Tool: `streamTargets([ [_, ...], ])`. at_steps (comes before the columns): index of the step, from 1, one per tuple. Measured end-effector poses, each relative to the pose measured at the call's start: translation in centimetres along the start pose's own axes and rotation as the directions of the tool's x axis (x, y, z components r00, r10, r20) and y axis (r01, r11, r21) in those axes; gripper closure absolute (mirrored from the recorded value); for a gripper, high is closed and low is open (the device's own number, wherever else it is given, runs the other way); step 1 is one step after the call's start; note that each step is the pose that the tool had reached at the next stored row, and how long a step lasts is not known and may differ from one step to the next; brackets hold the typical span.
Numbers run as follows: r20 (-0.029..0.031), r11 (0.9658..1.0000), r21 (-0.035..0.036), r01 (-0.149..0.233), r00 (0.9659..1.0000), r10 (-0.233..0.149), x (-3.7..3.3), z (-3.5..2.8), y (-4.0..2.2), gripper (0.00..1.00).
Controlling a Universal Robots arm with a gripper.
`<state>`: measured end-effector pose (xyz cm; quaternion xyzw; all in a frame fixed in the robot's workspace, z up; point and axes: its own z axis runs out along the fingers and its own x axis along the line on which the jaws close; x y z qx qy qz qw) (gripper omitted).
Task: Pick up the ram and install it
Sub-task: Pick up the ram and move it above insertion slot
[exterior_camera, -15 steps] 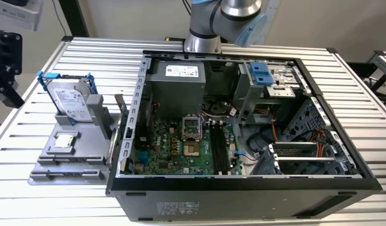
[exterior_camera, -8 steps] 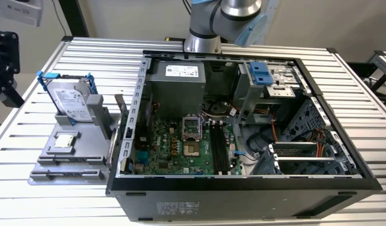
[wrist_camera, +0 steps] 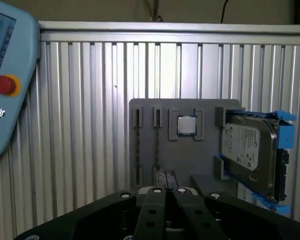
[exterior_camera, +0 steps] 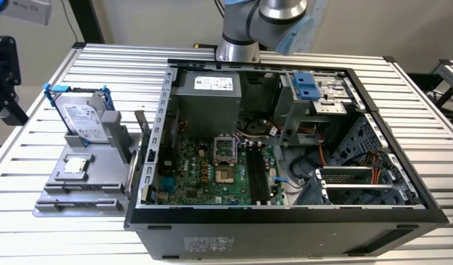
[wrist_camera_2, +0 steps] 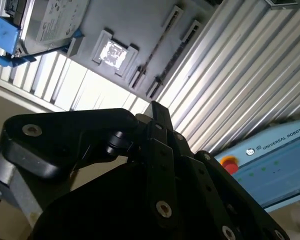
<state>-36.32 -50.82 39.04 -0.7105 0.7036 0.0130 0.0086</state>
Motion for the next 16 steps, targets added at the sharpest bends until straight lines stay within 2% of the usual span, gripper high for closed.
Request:
streamTargets([
  [6, -0.0005, 0.9966, -0.0026, 0.083, 0.9966, -0.083, -0.07, 0.03, 0.00, 1.00],
  [15, -0.0005, 0.9963, -0.0027, 0.086, 0.9963, -0.086, -0.08, 0.04, 0.00, 1.00],
  [16, -0.0005, 0.9963, -0.0027, 0.086, 0.9963, -0.086, -0.08, 0.04, 0.00, 0.00],
])
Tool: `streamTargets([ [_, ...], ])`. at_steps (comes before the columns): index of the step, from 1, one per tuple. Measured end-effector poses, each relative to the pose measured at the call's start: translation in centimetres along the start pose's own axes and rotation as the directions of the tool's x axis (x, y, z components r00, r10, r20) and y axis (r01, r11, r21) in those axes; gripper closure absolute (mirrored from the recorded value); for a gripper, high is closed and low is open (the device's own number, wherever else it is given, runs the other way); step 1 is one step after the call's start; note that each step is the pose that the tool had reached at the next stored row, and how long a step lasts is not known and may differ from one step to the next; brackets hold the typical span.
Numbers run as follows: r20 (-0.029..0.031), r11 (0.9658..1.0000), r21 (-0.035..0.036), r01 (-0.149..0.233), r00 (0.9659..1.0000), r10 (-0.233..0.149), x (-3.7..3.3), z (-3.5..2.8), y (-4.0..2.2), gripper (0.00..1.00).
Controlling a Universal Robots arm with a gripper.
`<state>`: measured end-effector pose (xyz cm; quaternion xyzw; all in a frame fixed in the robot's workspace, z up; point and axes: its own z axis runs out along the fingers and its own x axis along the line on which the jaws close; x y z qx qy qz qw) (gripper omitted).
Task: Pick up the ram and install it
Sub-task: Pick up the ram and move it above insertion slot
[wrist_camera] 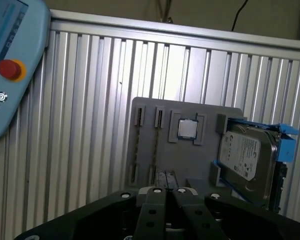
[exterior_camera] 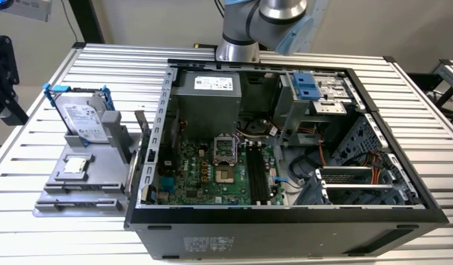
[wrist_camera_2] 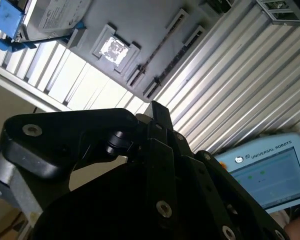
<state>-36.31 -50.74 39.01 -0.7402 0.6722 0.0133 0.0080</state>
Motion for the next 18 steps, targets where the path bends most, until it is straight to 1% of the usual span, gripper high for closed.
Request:
streamTargets([
  [12, 0.0001, 1.0000, -0.0001, 0.002, 1.0000, -0.002, 0.00, 0.00, 0.00, 0.00],
  [13, 0.0009, 1.0000, 0.0000, -0.001, 1.0000, 0.001, 0.00, 0.00, 0.00, 0.00],
  [15, 0.0048, 0.9998, 0.0010, -0.017, 0.9998, 0.017, -0.01, 0.06, 0.03, 0.00],
  [17, 0.0067, 0.9994, 0.0018, -0.036, 0.9993, 0.036, 0.00, 0.17, 0.03, 0.00],
  [18, 0.0066, 0.9992, 0.0017, -0.040, 0.9992, 0.040, 0.00, 0.21, 0.03, 0.00],
])
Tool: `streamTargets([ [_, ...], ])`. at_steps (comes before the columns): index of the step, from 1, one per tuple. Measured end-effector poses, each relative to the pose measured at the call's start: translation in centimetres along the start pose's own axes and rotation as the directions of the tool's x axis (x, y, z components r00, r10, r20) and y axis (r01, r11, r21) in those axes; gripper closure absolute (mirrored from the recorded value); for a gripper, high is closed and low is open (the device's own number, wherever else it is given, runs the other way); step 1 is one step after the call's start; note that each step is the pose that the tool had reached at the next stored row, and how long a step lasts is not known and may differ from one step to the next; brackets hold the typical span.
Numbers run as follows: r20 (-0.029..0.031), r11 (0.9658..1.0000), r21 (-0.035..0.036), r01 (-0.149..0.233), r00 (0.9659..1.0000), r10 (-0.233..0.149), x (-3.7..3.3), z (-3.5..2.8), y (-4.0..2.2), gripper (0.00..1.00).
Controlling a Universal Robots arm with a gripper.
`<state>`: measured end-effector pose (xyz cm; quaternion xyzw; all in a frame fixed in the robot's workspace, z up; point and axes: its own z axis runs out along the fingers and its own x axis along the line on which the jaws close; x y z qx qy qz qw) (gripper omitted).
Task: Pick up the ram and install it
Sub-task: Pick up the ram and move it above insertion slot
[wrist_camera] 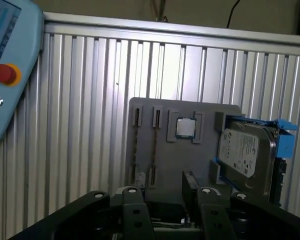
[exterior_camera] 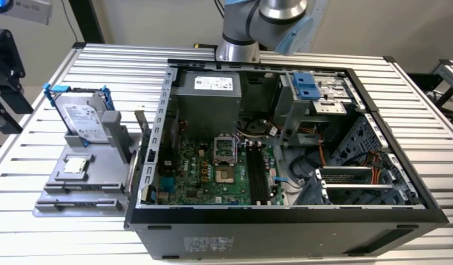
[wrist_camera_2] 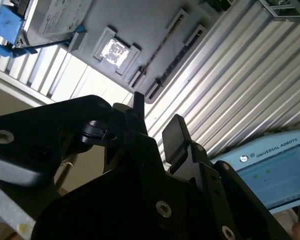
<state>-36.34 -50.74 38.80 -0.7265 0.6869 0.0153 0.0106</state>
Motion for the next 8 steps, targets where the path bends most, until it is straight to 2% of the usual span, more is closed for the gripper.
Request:
streamTargets([
  [3, 0.0001, 0.9999, 0.0005, -0.012, 0.9999, 0.012, 0.01, 0.23, 0.01, 0.00],
  [8, 0.0000, 0.9999, 0.0005, -0.013, 0.9999, 0.013, 0.01, 0.26, 0.02, 0.00],
])
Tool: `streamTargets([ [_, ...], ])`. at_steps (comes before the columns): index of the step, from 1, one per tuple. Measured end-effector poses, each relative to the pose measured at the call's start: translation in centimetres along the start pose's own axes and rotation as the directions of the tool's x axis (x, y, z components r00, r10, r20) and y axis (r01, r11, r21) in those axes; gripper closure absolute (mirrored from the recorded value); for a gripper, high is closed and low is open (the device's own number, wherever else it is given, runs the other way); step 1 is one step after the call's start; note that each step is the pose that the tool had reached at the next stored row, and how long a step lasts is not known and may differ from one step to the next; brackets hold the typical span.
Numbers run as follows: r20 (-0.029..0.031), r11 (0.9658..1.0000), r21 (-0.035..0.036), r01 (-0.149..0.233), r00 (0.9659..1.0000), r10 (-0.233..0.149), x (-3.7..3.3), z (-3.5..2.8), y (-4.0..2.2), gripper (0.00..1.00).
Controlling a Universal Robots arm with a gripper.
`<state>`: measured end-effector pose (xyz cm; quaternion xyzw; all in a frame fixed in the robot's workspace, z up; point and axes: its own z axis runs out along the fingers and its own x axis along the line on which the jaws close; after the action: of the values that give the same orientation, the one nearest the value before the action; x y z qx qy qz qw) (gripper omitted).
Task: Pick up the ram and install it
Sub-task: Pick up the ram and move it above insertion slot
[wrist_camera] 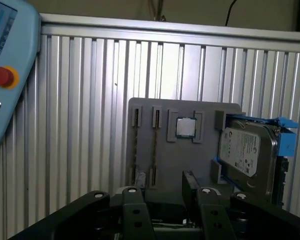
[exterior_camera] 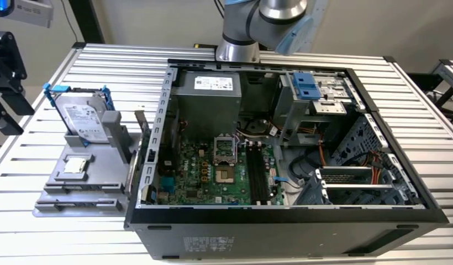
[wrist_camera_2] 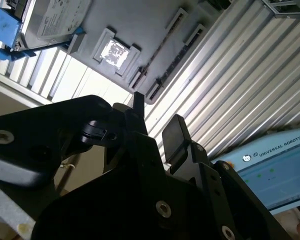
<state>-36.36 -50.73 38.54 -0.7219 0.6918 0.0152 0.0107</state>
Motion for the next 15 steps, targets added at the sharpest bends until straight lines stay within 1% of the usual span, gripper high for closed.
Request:
streamTargets([
  [4, 0.0001, 1.0000, 0.0001, -0.001, 1.0000, 0.001, 0.01, 0.33, 0.00, 0.00],
  [9, 0.0004, 0.9999, 0.0005, -0.013, 0.9999, 0.013, 0.03, 0.88, -0.01, 0.00],
  [15, 0.0008, 0.9999, 0.0005, -0.013, 0.9999, 0.013, 0.06, 1.65, -0.01, 0.00],
])
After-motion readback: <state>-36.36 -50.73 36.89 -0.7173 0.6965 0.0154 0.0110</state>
